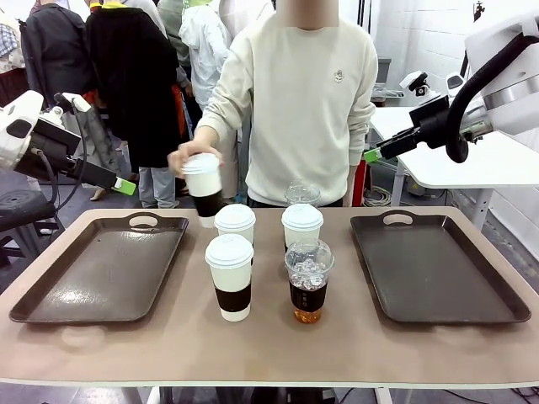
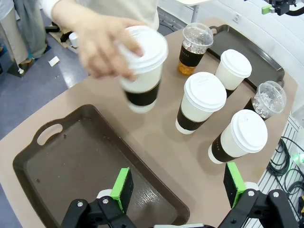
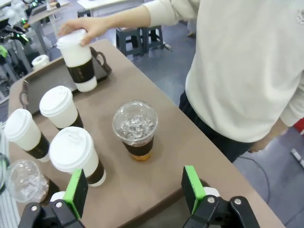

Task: Distribute the coffee onto the tray.
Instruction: Pick up one iced Americano and place it on the right Handle tray.

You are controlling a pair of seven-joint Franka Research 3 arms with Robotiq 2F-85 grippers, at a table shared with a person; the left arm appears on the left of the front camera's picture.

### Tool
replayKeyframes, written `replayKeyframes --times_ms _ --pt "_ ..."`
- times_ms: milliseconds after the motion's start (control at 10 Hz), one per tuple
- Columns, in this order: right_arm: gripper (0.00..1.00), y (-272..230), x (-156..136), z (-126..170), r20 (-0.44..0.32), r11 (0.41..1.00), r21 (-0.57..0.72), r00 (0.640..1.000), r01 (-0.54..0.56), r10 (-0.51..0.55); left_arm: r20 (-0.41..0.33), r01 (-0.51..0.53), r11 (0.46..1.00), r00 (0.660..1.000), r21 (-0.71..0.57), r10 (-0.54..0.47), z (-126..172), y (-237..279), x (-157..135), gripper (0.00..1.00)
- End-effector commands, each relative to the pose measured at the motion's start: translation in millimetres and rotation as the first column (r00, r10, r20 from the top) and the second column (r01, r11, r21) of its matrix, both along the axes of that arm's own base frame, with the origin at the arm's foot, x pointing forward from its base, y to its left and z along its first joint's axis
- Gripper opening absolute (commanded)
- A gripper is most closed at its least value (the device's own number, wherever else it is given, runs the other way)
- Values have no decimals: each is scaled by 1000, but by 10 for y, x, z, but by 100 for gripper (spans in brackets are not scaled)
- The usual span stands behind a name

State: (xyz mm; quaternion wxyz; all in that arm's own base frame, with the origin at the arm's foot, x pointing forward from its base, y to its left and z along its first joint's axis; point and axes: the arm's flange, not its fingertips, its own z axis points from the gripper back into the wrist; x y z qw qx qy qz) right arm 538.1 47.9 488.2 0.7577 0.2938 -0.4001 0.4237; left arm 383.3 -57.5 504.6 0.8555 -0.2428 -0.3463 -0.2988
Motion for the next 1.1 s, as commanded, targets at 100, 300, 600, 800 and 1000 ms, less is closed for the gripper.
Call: replayKeyframes --times_ms 100,300,600,800,1000 --pt "100 -104 382 -273 121 994 47 988 -101 95 -8 1 1000 1000 -12 -1 -3 -2 5 100" --pt "100 -100 506 -447 189 987 79 974 -140 123 -8 1 1000 1000 -12 -1 -3 -2 5 100" --pt "100 -171 580 -651 146 951 216 971 -219 190 -8 1 1000 1000 -12 -1 -3 -2 5 100" --pt "100 -99 500 -619 163 969 160 973 -189 163 -8 1 1000 1000 -12 -1 -3 -2 5 100" --pt "100 -99 500 -619 163 969 160 973 -189 163 -8 1 1000 1000 -12 -1 -3 -2 5 100"
